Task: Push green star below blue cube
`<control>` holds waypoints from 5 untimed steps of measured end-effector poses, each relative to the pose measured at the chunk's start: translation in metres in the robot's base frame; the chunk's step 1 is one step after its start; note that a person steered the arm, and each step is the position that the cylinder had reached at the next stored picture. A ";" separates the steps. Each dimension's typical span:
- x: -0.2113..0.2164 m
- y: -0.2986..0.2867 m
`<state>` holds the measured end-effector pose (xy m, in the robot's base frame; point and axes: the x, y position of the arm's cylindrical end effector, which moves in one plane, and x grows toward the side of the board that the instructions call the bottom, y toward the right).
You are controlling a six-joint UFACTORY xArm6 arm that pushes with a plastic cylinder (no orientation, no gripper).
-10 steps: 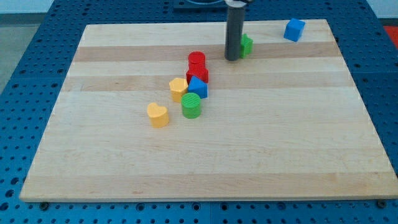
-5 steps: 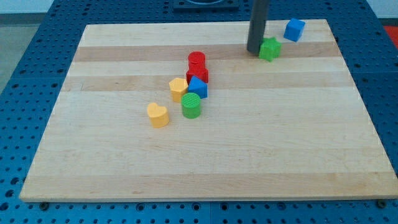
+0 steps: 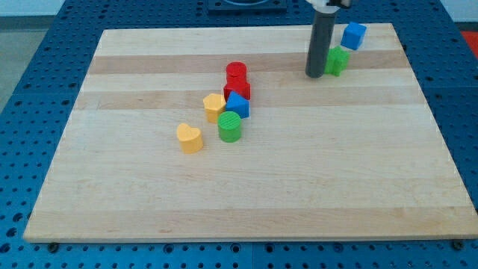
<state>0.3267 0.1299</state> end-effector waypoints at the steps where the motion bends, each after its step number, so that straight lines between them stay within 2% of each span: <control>1: -0.005 0.026; 3: -0.033 0.032; 5: -0.040 0.044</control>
